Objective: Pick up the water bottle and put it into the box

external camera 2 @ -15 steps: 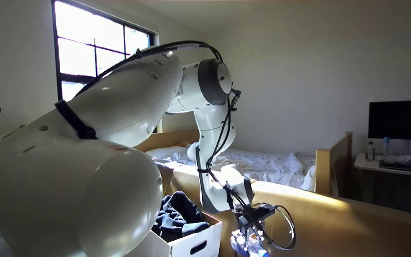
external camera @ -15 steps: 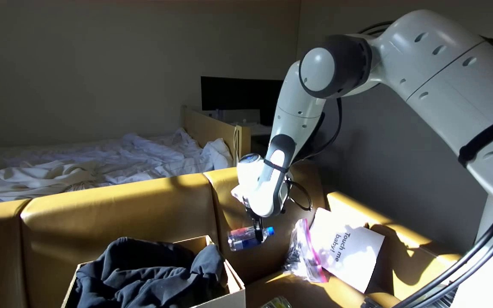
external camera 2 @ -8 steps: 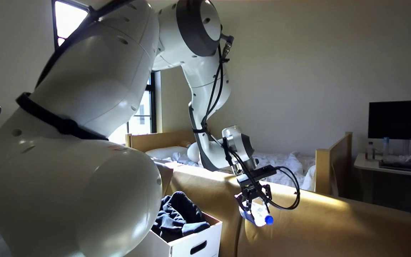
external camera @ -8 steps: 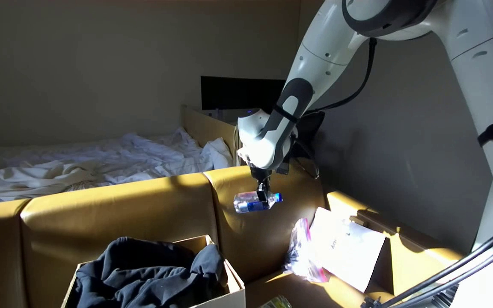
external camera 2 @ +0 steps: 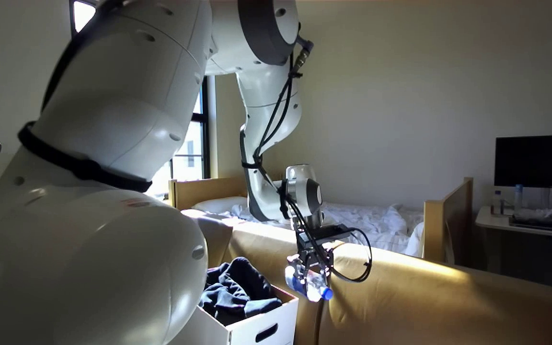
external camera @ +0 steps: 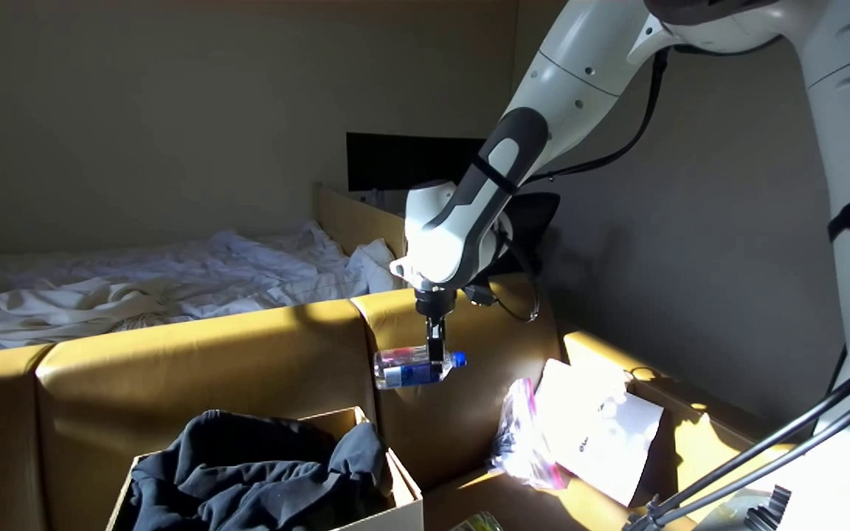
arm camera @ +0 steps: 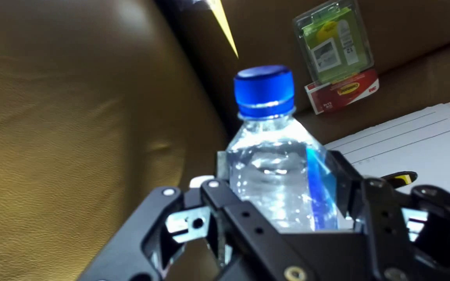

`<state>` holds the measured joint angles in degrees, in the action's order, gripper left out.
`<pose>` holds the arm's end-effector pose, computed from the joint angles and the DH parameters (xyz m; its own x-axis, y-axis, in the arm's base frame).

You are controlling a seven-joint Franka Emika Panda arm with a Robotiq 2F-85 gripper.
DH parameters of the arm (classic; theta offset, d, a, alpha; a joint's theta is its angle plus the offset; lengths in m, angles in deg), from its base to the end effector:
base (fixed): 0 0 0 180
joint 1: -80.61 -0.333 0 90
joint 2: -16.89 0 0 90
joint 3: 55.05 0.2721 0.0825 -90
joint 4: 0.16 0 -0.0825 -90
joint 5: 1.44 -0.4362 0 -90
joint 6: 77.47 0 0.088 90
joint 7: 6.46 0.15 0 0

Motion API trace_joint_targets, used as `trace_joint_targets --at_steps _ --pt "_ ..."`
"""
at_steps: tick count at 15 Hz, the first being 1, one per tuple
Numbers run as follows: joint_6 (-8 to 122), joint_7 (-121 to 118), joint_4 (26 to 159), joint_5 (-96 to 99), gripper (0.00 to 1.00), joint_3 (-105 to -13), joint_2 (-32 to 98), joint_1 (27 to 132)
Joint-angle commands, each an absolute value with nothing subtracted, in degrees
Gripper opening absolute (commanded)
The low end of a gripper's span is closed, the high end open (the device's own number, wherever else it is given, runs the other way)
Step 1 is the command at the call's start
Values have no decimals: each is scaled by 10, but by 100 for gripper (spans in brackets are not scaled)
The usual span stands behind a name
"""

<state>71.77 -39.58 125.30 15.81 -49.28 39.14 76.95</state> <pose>0.5661 0.0990 0.0825 0.5493 0.8340 -0.0522 0.8331 -0.5417 0.1120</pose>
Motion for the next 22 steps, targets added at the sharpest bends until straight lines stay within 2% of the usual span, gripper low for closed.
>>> trace_joint_targets --at_steps 1,5,9,14,15,16,18,19,22 --pt "783 -486 1221 126 37 -433 487 799" --pt "796 -560 1141 133 37 -371 593 806" --pt "734 -640 1048 126 37 -324 631 789" --pt "651 -758 929 117 37 -283 740 761" --pt "621 -788 907 112 87 -279 755 760" --pt "583 -810 885 115 88 -288 761 750" --pt "528 -829 844 108 98 -306 764 737" --pt "505 -831 827 104 100 -314 761 731" --pt "468 -819 790 104 100 -339 744 715"
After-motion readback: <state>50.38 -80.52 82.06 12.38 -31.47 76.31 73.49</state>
